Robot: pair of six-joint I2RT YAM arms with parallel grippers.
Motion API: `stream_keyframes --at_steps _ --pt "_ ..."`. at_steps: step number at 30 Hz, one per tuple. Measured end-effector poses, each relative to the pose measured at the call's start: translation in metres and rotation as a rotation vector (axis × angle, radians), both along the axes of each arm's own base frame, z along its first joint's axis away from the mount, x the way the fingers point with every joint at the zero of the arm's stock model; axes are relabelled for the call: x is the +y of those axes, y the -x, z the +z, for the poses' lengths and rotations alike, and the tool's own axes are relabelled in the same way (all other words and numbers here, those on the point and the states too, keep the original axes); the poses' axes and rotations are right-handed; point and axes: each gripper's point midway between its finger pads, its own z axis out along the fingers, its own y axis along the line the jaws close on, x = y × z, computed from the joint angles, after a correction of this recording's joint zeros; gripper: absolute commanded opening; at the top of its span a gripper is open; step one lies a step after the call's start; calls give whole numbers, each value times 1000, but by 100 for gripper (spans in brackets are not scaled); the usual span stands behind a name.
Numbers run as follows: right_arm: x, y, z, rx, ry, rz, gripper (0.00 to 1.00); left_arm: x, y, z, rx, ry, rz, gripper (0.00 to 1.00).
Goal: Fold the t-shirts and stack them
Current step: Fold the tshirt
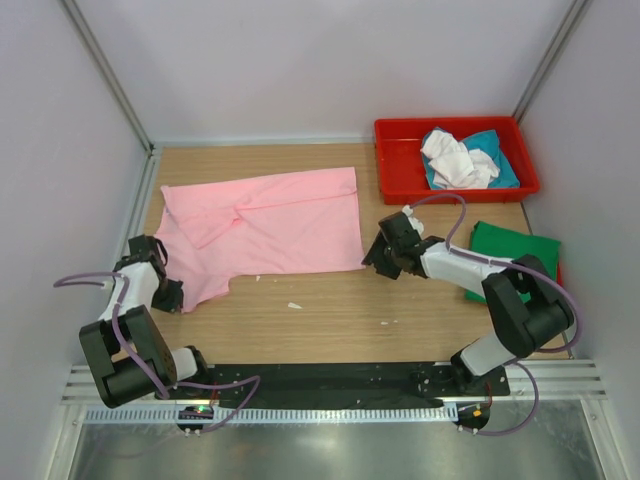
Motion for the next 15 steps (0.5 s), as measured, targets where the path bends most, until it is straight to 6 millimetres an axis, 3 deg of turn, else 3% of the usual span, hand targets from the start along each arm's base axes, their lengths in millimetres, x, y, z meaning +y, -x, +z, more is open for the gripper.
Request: stream_keyframes --at_steps 7,15 --pt "10 -1 -8 5 -21 -1 45 -1 0 -2 7 9 -3 0" --pt "14 0 -14 19 -22 -14 11 -1 2 -1 11 7 -3 0"
